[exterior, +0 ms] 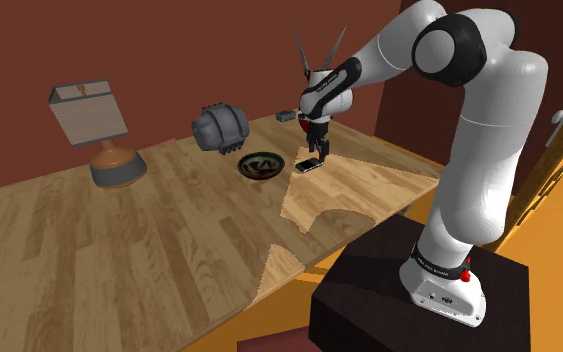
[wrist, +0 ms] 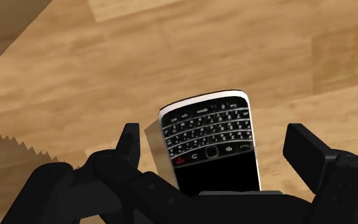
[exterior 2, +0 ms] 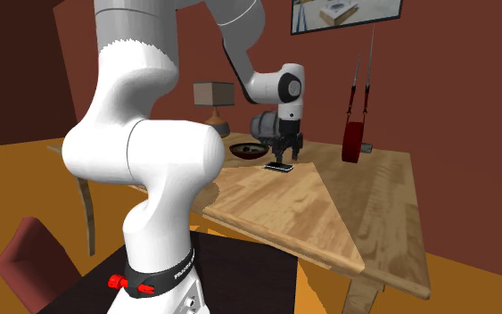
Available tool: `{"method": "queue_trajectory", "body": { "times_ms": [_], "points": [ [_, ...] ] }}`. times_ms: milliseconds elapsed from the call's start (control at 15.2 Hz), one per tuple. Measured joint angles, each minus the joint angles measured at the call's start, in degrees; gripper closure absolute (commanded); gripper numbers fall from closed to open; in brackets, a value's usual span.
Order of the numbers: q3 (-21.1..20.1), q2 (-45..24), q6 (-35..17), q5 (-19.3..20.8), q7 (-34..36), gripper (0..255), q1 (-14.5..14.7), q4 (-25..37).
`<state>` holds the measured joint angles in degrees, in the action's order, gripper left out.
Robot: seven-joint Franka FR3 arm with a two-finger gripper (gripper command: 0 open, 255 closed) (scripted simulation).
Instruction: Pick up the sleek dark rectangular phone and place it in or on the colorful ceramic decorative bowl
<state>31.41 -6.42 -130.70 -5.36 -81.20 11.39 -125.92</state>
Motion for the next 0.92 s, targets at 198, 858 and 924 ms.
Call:
{"method": "queue_trajectory", "body": {
  "times_ms": [198,858,924],
  "points": [
    [-0.2,-1.6,-2.2,-1.3,-1.1,0,-0.3,-0.9],
    [-0.4,-2.5,-3.2,-2.1,-1.6,255,-0.4,-1.1],
    [-0.4,-2.5,-3.2,-2.1,-1.6,255,-0.4,-1.1]
  ]
}}
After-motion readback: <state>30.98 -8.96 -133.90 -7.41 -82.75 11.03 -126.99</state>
